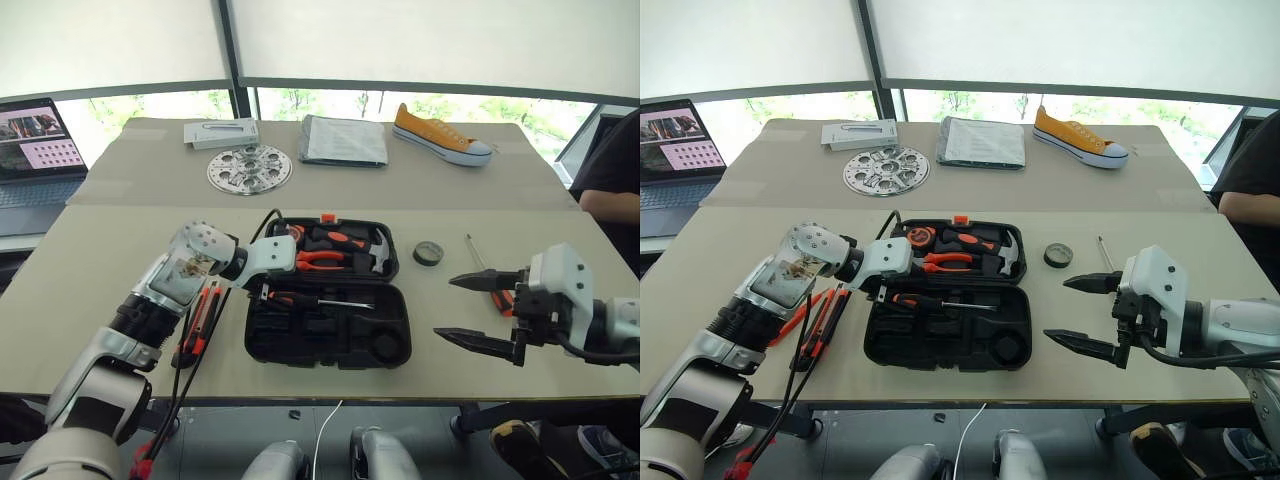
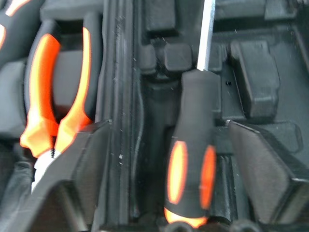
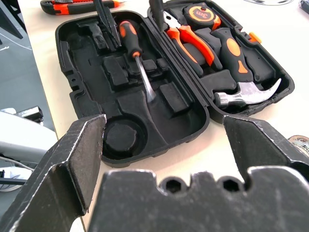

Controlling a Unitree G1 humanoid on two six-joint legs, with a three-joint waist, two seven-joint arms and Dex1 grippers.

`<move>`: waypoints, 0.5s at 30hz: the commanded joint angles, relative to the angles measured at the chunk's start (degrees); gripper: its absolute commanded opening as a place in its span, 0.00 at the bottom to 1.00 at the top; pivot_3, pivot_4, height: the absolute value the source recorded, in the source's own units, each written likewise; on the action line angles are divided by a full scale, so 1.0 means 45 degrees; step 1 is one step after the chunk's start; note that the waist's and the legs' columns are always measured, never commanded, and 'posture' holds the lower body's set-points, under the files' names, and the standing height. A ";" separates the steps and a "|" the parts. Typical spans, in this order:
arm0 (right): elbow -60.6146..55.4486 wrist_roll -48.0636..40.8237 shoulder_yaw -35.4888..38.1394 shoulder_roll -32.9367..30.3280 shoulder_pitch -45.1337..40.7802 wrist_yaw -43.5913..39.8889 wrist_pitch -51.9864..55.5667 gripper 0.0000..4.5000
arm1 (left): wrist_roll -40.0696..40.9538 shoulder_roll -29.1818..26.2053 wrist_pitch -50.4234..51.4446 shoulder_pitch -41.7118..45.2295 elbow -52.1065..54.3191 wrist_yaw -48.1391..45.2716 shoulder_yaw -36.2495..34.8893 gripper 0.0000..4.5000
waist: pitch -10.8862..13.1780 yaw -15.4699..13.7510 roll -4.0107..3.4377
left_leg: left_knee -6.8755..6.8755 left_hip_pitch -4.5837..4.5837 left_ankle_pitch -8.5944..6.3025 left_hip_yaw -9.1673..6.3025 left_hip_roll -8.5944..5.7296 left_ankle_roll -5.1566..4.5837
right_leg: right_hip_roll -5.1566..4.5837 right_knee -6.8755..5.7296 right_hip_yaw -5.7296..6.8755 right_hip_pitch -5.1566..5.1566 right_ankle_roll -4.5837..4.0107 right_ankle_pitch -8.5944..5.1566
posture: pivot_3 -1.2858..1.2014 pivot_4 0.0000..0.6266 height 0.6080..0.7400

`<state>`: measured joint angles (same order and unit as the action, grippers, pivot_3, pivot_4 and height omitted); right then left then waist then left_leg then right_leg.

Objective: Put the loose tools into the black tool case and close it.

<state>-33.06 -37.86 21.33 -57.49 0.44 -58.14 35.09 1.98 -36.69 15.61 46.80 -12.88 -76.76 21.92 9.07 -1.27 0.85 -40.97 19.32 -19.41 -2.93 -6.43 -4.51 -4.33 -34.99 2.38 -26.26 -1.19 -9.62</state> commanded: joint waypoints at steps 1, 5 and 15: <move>-0.0259 -0.0118 0.0359 0.0044 -0.0224 0.0091 -0.0306 1.00 | 0.0362 0.0091 0.0322 0.0429 0.0583 0.0021 -0.0560 0.89 | 0.0000 -0.0005 0.0000 | 0.0000 0.0000 0.0000 0.0000 0.0000 0.0000 | 0.0000 0.0000 0.0000 0.0000 0.0000 0.0000 | 0.52 0.24 1.00; -0.0225 -0.0121 0.0303 0.0034 -0.0314 0.0073 -0.0313 1.00 | 0.0223 0.0065 0.0278 0.0307 0.0707 -0.0163 -0.0423 0.89 | 0.0000 -0.0014 0.0000 | 0.0001 -0.0002 0.0000 0.0001 0.0000 0.0000 | 0.0000 0.0000 -0.0001 0.0001 0.0000 0.0000 | 0.52 0.24 1.00; -0.0231 -0.0232 0.0287 0.0140 -0.0489 0.0302 -0.0209 1.00 | 0.0016 -0.0168 -0.0384 0.0000 0.0586 -0.1620 0.0250 0.63 | 0.0000 -0.0039 0.0000 | -0.0003 -0.0001 0.0000 0.0002 -0.0001 0.0000 | 0.0000 0.0001 -0.0002 0.0001 -0.0001 0.0000 | 0.52 0.24 1.00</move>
<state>-33.01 -38.43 21.30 -57.08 -1.30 -57.25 35.08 2.21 -36.77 14.95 46.76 -10.84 -82.61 22.65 9.07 -1.45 0.85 -40.98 19.32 -19.41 -2.92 -6.43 -4.51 -4.32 -34.99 2.37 -26.26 -1.19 -9.62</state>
